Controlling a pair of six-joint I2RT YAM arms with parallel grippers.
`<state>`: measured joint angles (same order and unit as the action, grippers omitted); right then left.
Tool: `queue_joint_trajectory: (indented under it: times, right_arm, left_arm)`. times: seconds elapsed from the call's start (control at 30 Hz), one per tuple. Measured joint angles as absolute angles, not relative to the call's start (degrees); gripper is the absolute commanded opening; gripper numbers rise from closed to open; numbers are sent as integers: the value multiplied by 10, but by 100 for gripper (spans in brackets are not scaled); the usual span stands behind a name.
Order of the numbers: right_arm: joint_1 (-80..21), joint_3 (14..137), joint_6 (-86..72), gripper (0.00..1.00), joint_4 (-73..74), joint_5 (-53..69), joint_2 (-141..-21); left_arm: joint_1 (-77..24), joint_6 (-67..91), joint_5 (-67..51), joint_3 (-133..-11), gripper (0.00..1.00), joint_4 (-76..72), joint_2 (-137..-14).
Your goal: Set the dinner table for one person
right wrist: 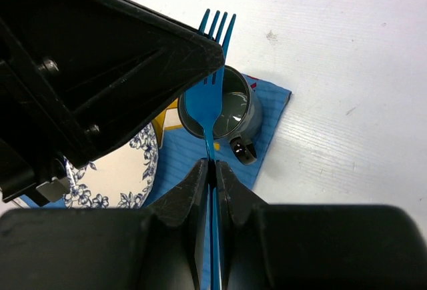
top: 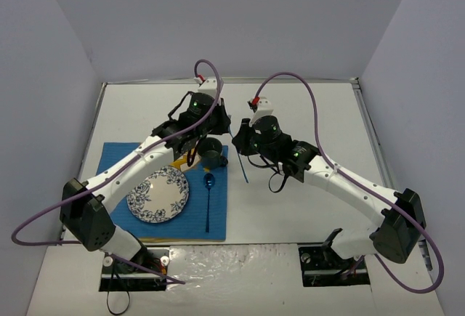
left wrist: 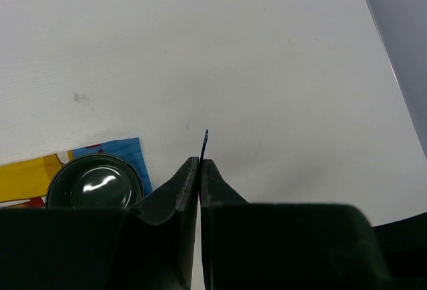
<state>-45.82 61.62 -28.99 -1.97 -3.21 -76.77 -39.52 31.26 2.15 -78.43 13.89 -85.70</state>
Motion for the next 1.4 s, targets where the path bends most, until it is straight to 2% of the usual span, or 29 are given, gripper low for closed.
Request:
queue_joint_trajectory:
  times: [0.07, 0.13, 0.27, 0.37, 0.5, 0.73, 1.0, 1.23, 1.4]
  right_arm:
    - [-458, 615, -290, 25, -20, -32, -768]
    - [-458, 615, -290, 33, -23, -31, -768]
    - [-458, 615, -285, 61, -26, -25, -768]
    - [-458, 615, -284, 74, -28, -18, -768]
    - [-458, 612, -275, 86, -28, -13, -764]
    - [-458, 566, -235, 90, -27, -12, -700]
    - [-450, 522, -204, 94, -28, 4, -634]
    - [-387, 491, -202, 94, -26, 96, -629]
    - [-369, 474, -192, 94, -19, 121, -618]
  left_arm:
    - [-390, 313, 14, -773, 0, 132, -852]
    - [-382, 313, 9, -761, 0, 124, -846]
    - [-359, 312, -14, -724, 0, 101, -827]
    - [-331, 306, -34, -696, 0, 96, -806]
    - [-280, 282, -69, -680, 0, 104, -777]
    - [-154, 167, -146, -669, 0, 184, -702]
    - [-38, -44, -181, -666, 0, 309, -638]
    - [112, -184, -247, -652, 0, 363, -668]
    - [151, -241, -277, -651, 0, 388, -721]
